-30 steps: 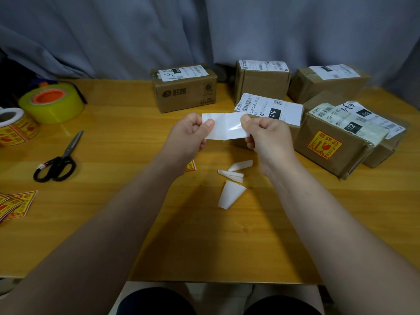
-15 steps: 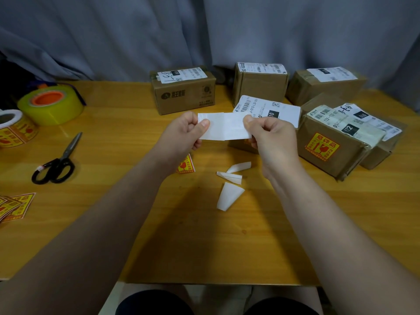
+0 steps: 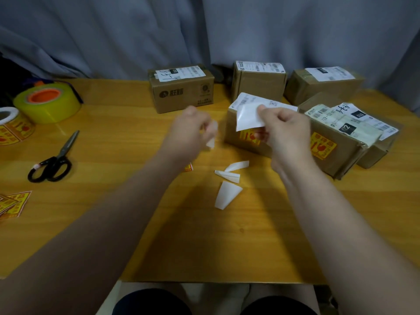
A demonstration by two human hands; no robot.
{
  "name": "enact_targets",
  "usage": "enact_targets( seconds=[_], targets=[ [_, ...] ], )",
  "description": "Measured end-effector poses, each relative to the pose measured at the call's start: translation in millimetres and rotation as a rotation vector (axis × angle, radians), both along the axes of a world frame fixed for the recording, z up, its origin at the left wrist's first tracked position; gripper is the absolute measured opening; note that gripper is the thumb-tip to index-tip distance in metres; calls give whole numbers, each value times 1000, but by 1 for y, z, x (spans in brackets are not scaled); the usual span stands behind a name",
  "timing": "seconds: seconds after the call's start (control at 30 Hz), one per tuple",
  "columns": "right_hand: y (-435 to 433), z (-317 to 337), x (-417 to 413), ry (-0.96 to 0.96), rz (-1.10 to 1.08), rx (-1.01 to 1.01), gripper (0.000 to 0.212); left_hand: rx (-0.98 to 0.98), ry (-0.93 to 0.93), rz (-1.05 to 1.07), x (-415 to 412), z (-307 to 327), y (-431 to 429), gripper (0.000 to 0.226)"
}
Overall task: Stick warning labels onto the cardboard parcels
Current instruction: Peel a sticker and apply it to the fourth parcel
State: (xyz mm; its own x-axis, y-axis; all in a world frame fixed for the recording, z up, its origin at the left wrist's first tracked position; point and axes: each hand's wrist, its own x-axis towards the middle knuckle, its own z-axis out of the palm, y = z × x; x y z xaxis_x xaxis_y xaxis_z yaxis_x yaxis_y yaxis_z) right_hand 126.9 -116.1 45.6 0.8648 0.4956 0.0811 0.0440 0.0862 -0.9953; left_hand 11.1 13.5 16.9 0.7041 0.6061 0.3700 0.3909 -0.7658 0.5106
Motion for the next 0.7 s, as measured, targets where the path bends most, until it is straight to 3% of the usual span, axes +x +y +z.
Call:
enact_targets(
  seconds=[0.07,0.2,0.37,0.43,0.57,0.63,0.7],
  targets=[
    [4,-1,-8,-9,-1,3,22,148,116,-96,7,-4,-6,16],
    [2,-6,-11,34,-16,24,10,147,344,-253,4,-14,-9,14],
    [2,-4,-16,30,-33,39,21,23,517,-390,-1,-19,-19,50],
    [3,-2,-15,18,-57,43,24,45,435,-355,-5,-12,-23,64],
    [8,-1,-17,-31,-101,53,29,182,-82,-131,-11,13,-31,45],
    [13,-1,-22,-43,-102,76,31,399,-134,-75,-9,17,-34,49],
    [17,-1,-28,-32,-82,91,32,603,-115,-42,-4,17,-39,38]
  ],
)
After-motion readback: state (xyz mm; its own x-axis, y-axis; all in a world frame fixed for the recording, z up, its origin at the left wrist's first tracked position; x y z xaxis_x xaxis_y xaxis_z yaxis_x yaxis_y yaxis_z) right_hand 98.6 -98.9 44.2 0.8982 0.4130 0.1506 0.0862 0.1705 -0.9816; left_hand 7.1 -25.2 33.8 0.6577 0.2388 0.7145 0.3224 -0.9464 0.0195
